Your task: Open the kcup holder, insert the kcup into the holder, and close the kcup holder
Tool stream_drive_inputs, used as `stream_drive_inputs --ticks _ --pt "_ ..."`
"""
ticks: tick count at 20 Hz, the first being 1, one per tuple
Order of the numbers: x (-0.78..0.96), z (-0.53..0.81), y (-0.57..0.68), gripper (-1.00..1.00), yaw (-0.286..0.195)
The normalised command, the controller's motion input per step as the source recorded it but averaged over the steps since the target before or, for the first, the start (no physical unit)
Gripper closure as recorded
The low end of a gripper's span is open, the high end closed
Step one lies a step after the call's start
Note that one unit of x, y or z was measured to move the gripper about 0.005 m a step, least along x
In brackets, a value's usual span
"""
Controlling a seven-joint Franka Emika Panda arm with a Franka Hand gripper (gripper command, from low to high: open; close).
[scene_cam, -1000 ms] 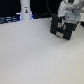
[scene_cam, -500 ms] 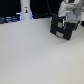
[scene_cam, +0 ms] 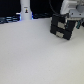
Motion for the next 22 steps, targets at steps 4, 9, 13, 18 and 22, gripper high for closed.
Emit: stream_drive_inputs --ticks 4,9,13,18,22 --pt "0.03 0.13 0.68 -1.00 0.027" --pt "-0.06 0.13 0.45 -1.00 0.050" --pt "-0.09 0.02 0.13 -1.00 0.038" --pt "-0.10 0.00 -0.08 -1.00 0.002" --pt "-0.02 0.00 0.15 -1.00 0.018"
